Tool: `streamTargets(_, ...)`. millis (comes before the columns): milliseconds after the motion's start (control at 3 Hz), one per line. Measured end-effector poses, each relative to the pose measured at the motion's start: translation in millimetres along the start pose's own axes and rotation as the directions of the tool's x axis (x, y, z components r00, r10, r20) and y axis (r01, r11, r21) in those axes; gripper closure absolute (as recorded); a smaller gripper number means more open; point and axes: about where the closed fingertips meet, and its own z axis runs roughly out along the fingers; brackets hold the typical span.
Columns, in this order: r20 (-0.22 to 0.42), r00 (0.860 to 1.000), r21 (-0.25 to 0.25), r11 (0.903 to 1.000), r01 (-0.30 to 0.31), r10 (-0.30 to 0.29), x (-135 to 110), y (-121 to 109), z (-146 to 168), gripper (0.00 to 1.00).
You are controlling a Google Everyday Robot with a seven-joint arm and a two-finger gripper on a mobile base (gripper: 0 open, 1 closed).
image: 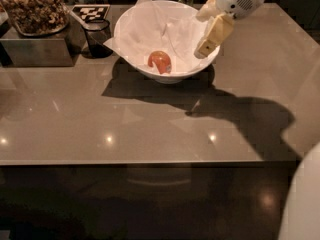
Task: Pick apple from white bowl
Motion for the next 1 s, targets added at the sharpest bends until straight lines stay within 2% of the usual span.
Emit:
streamTargets(333, -0.002, 1.0, -0.036, 0.999, 0.028, -0.028, -7.8, -13.8, 17.5, 0.2)
streamTargets(1000, 0.037, 0.996, -0.092, 0.9925, 0.08, -0.076, -21.8, -37.7, 53.9, 0.19)
